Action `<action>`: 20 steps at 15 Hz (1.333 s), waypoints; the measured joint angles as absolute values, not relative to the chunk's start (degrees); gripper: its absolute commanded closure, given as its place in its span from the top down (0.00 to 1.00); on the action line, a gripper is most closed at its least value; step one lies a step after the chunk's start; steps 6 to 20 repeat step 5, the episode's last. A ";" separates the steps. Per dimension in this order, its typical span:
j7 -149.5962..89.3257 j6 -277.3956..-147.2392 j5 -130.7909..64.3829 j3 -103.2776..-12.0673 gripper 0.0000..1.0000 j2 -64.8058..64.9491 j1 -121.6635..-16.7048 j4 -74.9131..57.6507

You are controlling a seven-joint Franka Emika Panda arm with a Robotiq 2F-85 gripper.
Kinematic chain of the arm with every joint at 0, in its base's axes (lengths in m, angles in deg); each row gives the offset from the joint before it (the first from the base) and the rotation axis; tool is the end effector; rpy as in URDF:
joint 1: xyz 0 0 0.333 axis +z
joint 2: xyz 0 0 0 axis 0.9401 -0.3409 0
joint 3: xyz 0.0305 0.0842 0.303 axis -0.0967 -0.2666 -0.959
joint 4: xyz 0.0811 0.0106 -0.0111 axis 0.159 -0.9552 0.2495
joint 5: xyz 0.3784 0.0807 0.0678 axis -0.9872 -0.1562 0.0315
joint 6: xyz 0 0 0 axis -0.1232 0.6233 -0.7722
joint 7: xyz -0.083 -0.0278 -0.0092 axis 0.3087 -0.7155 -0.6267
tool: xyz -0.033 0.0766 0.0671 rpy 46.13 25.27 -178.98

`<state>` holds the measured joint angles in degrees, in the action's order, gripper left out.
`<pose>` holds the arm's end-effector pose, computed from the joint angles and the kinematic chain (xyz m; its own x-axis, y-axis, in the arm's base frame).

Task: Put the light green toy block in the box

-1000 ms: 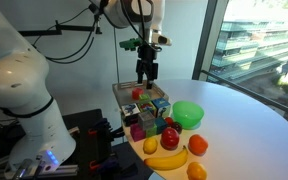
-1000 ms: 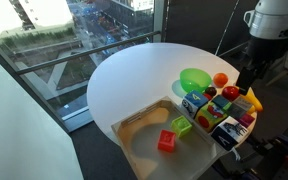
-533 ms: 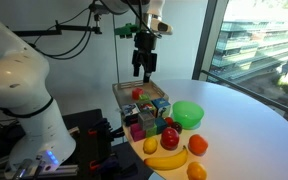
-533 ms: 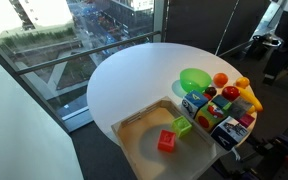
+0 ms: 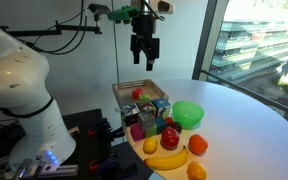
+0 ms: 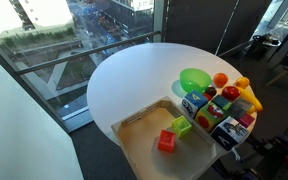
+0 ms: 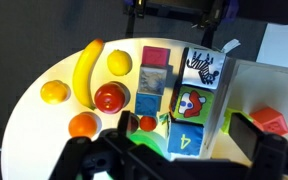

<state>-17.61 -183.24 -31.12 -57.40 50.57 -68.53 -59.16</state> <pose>0.3623 -0.0255 0.4818 0.9894 0.1294 -0.0658 0.1318 -0.9908 0.0324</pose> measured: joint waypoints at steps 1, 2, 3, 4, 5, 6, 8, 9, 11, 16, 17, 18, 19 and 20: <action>-17.25 -183.24 -31.41 -57.16 1.00 51.35 -68.53 -59.15; -17.17 -183.26 -31.54 -57.01 1.00 52.01 -68.53 -59.15; -17.16 -183.26 -31.55 -57.01 1.00 52.33 -68.53 -59.18; -17.16 -183.26 -31.55 -57.05 1.00 52.29 -68.53 -59.28; -17.16 -183.26 -31.55 -57.08 1.00 52.21 -68.53 -59.39; -17.16 -183.26 -31.55 -57.08 1.00 52.21 -68.53 -59.39; -17.16 -183.26 -31.55 -57.08 1.00 52.21 -68.53 -59.39; -17.16 -183.26 -31.55 -57.08 1.00 52.21 -68.53 -59.39; -17.16 -183.26 -31.55 -57.08 1.00 52.21 -68.53 -59.39; -17.16 -183.26 -31.55 -57.08 1.00 52.21 -68.53 -59.39; -17.16 -183.26 -31.55 -57.08 1.00 52.21 -68.53 -59.39; -17.16 -183.26 -31.55 -57.08 1.00 52.21 -68.53 -59.39; -17.16 -183.26 -31.55 -57.08 1.00 52.21 -68.53 -59.39; -17.16 -183.26 -31.55 -57.08 1.00 52.21 -68.53 -59.39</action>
